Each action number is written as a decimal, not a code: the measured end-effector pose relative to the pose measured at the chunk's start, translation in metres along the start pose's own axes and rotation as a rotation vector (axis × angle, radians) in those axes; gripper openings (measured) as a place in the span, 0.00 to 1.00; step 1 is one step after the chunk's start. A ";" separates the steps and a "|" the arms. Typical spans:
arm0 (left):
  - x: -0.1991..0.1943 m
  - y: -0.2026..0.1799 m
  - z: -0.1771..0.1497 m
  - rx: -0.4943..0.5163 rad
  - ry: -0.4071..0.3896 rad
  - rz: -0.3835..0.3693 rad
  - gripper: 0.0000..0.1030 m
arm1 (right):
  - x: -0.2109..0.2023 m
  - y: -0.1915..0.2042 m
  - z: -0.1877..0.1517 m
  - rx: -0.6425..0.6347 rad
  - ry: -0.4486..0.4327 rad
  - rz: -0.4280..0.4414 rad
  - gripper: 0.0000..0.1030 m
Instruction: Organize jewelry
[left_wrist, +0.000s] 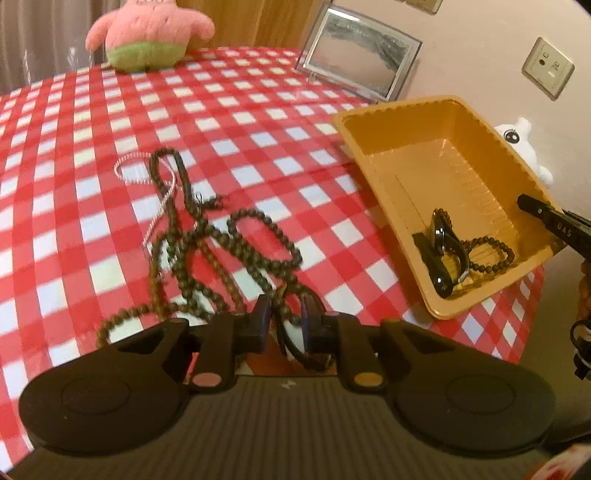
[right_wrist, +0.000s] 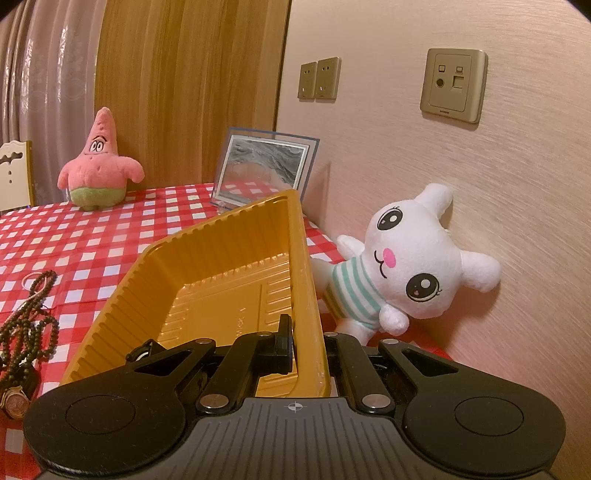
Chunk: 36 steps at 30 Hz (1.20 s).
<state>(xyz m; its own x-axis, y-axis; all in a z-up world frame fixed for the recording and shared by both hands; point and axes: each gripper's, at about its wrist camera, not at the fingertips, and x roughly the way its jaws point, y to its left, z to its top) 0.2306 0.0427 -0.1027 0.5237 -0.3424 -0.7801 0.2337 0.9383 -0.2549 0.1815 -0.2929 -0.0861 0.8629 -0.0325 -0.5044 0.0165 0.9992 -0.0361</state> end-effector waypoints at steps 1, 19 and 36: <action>0.000 -0.002 -0.002 0.008 0.003 -0.007 0.13 | 0.000 0.000 0.000 0.001 0.000 0.000 0.04; 0.030 -0.031 -0.015 0.099 0.089 -0.066 0.10 | 0.000 0.000 0.000 0.001 0.000 0.001 0.04; -0.006 -0.056 0.001 0.138 -0.029 -0.155 0.08 | -0.002 0.001 -0.002 -0.003 -0.003 0.002 0.04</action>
<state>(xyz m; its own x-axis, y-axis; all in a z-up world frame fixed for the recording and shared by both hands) 0.2149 -0.0074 -0.0830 0.4957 -0.4855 -0.7201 0.4222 0.8593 -0.2887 0.1784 -0.2914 -0.0868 0.8645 -0.0301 -0.5017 0.0130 0.9992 -0.0375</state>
